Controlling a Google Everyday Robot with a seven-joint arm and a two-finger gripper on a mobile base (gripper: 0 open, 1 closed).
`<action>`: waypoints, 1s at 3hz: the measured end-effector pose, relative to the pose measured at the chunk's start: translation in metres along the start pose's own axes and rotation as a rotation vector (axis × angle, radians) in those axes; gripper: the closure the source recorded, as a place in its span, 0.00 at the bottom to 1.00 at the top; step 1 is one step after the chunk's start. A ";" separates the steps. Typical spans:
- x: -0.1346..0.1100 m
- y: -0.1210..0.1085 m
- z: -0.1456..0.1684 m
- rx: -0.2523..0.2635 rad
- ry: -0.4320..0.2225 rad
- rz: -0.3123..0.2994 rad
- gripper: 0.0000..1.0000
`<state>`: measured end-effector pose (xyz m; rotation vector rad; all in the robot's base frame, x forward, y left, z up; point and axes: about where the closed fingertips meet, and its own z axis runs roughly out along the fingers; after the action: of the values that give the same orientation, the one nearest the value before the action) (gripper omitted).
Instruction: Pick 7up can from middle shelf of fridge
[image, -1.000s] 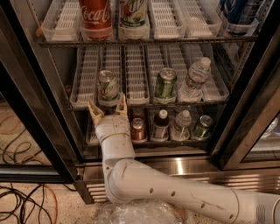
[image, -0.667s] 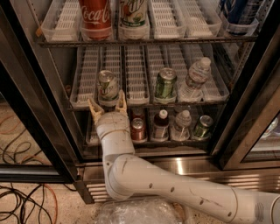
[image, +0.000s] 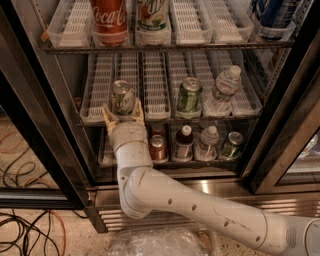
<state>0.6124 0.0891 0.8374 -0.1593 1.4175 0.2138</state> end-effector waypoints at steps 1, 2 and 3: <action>-0.002 -0.001 0.012 -0.003 -0.003 0.001 0.36; -0.001 -0.003 0.024 0.000 -0.001 0.004 0.36; 0.002 -0.007 0.037 0.004 0.005 0.011 0.36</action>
Offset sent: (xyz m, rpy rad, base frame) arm 0.0377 0.0027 0.0048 0.0056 0.0041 -0.0015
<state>0.6499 0.0910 0.8409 -0.1490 1.4244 0.2193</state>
